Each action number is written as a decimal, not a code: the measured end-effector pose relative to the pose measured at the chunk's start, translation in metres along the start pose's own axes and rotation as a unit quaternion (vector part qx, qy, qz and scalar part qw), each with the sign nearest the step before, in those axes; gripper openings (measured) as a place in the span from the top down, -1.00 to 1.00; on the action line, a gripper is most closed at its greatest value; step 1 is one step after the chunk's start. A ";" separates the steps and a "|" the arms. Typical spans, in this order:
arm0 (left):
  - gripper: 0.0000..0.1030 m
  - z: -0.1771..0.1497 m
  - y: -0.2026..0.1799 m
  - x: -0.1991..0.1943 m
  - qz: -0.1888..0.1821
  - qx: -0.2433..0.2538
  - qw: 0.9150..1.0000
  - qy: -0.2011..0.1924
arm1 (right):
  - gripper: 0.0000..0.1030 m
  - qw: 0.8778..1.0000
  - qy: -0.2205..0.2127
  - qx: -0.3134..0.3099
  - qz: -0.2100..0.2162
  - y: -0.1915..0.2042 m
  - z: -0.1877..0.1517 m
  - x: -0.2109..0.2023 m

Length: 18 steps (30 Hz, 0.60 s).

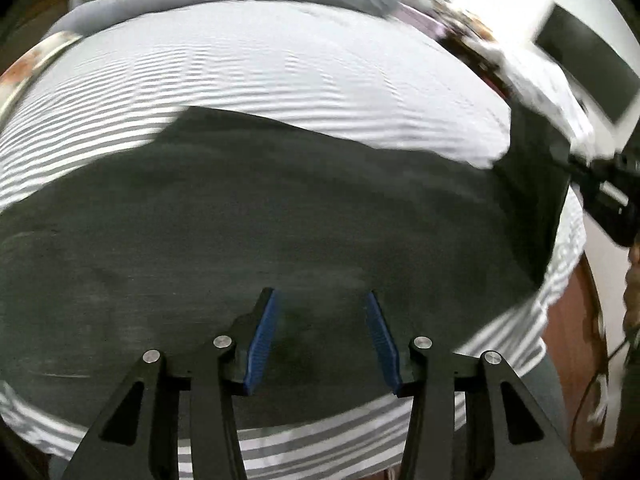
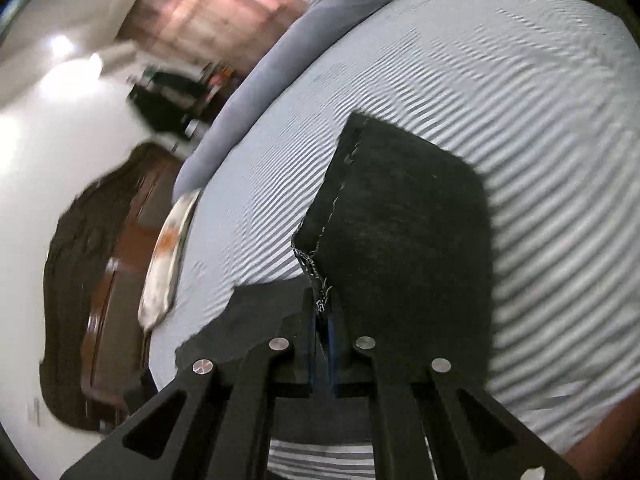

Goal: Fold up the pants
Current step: 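Grasp the jeans leg hem with the right tool and lift it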

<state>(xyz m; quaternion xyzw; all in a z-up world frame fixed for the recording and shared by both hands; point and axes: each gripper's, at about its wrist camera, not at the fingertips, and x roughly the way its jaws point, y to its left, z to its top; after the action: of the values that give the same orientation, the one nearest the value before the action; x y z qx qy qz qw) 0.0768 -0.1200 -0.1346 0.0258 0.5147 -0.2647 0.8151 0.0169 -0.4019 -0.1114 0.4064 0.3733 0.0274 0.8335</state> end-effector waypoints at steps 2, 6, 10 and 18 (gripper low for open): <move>0.08 0.000 0.031 -0.012 0.008 -0.029 0.999 -0.011 | 0.89 0.999 0.024 -0.021 0.004 0.023 -0.006 0.026; 0.08 -0.004 0.078 -0.027 0.007 -0.089 0.996 -0.023 | 0.89 0.994 0.088 -0.062 0.010 0.064 -0.039 0.090; 0.08 -0.016 0.115 -0.041 -0.014 -0.132 0.991 -0.032 | 0.89 0.986 0.140 -0.090 0.012 0.093 -0.076 0.139; 0.08 -0.018 0.114 -0.034 -0.058 -0.131 0.989 -0.021 | 0.88 0.968 0.205 -0.141 -0.019 0.104 -0.133 0.176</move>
<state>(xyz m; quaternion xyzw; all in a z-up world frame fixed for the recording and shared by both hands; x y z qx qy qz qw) 0.1032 -0.0027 -0.1398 -0.1168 0.5288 -0.2419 0.8051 0.0850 -0.1832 -0.1965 0.2637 0.5360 0.1468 0.7884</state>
